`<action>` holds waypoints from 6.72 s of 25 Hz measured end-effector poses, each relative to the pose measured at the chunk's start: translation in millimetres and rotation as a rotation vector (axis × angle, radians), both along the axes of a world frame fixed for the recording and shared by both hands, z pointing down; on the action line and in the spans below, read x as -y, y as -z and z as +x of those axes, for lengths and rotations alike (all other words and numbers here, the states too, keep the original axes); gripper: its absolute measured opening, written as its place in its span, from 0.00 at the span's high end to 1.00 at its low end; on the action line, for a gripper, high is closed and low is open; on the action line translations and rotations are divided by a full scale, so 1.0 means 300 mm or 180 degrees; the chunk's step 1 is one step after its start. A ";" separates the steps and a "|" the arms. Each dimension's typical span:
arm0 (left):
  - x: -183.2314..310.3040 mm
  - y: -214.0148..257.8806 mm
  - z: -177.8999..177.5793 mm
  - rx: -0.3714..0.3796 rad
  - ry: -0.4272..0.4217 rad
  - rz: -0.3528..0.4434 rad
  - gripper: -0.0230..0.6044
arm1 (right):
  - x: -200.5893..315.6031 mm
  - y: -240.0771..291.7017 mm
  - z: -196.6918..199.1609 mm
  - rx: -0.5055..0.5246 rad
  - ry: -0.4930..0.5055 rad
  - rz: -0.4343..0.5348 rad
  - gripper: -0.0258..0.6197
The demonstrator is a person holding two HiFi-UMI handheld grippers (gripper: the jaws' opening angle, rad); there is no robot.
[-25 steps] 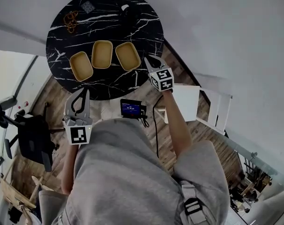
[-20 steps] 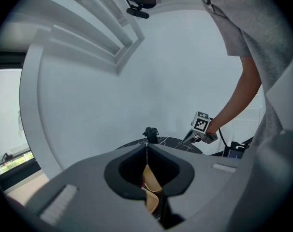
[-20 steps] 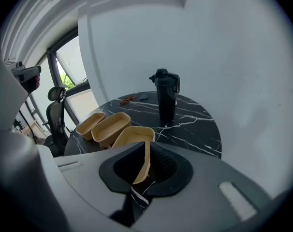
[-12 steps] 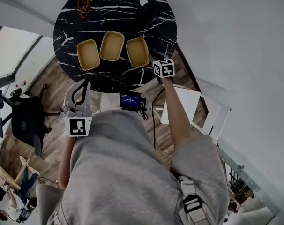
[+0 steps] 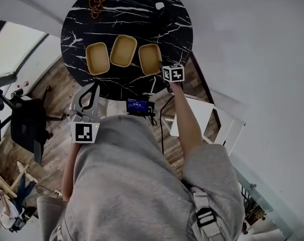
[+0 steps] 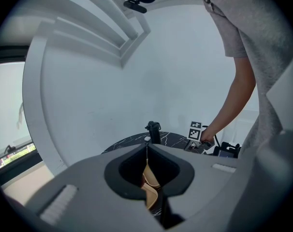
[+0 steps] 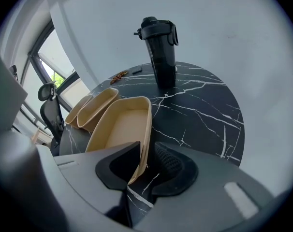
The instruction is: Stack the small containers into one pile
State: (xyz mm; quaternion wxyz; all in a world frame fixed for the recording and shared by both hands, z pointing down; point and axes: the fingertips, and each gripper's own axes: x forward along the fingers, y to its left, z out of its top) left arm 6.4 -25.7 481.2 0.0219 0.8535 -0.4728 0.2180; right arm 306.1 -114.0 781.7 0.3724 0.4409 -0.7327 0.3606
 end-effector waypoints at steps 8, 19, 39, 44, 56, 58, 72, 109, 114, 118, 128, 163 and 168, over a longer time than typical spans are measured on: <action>0.014 -0.006 -0.035 0.0006 0.0054 -0.0049 0.96 | -0.029 -0.064 -0.004 -0.0052 -0.0132 -0.0187 0.83; 0.054 0.011 -0.063 -0.0036 -0.0021 0.0024 0.96 | -0.072 -0.058 -0.007 0.0124 -0.0528 -0.0349 0.93; 0.097 0.015 -0.148 -0.0212 -0.0397 0.0063 0.96 | -0.131 0.133 -0.074 0.0986 -0.1619 -0.0146 0.93; 0.113 0.007 -0.184 -0.0228 -0.0398 0.0028 0.96 | -0.106 0.179 -0.122 0.1115 -0.1646 -0.0110 0.93; 0.122 -0.005 -0.300 -0.0245 -0.0255 0.0047 0.96 | 0.000 0.232 -0.348 0.1216 -0.1348 -0.0079 0.93; 0.113 -0.014 -0.315 -0.0253 -0.0233 0.0046 0.96 | 0.016 0.231 -0.383 0.1199 -0.1338 -0.0099 0.93; 0.113 -0.033 -0.416 -0.0217 -0.0123 0.0177 0.96 | 0.029 0.146 -0.505 0.0822 -0.1576 -0.0468 0.93; 0.091 -0.084 -0.490 -0.0195 -0.0159 0.0068 0.96 | 0.003 0.033 -0.534 0.0694 -0.2359 -0.0717 0.87; 0.089 -0.090 -0.474 -0.0195 -0.0168 0.0065 0.96 | 0.009 0.048 -0.539 0.0712 -0.2213 -0.0661 0.83; 0.093 -0.090 -0.469 -0.0211 -0.0160 0.0066 0.96 | 0.015 0.079 -0.556 0.0767 -0.1965 -0.0557 0.80; 0.105 -0.090 -0.452 -0.0207 -0.0147 0.0075 0.96 | 0.012 0.080 -0.553 0.0609 -0.1650 -0.0485 0.80; 0.185 -0.091 -0.477 -0.0227 0.0041 0.0107 0.96 | -0.060 0.119 -0.851 -0.0162 0.1555 -0.0181 0.85; 0.188 -0.131 -0.488 -0.0284 0.0053 -0.0021 0.96 | -0.040 0.129 -0.837 -0.0143 0.1358 -0.0131 0.85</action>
